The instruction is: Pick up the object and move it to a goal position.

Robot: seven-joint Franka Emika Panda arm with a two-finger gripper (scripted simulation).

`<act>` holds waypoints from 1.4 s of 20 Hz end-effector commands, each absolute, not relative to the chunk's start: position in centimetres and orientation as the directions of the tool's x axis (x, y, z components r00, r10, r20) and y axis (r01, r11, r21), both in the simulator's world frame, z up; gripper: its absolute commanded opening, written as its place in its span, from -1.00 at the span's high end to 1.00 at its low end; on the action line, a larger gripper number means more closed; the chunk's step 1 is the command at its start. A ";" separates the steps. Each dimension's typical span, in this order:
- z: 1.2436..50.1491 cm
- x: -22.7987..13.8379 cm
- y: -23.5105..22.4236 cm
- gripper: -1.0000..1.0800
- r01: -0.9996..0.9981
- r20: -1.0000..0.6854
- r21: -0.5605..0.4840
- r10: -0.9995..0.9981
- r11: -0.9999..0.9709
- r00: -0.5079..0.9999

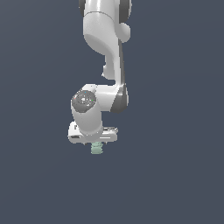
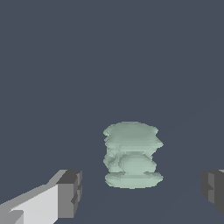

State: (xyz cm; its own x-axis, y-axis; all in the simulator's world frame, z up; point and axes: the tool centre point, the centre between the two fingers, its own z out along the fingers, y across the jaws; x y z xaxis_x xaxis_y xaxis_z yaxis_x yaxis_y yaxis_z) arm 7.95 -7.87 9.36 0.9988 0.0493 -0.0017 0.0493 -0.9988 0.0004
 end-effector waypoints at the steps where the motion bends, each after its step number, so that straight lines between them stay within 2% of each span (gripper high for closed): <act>1: 9.4 8.0 -7.9 -0.92 0.050 -0.001 0.000 0.050 -0.999 0.999; 12: 4.8 7.9 -7.9 -0.92 0.050 0.000 0.000 0.050 -0.999 0.999; 18: 4.3 8.1 -7.9 -0.92 0.050 0.000 0.000 0.050 -0.999 0.999; 19: 4.3 8.1 -7.9 1.00 0.050 0.000 0.000 0.050 -0.999 0.999; 28: 4.3 8.1 -7.9 1.00 0.050 0.000 0.000 0.050 -0.999 0.999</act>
State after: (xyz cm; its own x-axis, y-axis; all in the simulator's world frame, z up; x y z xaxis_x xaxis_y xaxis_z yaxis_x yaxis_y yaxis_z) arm 8.05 -7.92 4.30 0.9987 0.0500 -0.0007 0.0500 -0.9987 0.0000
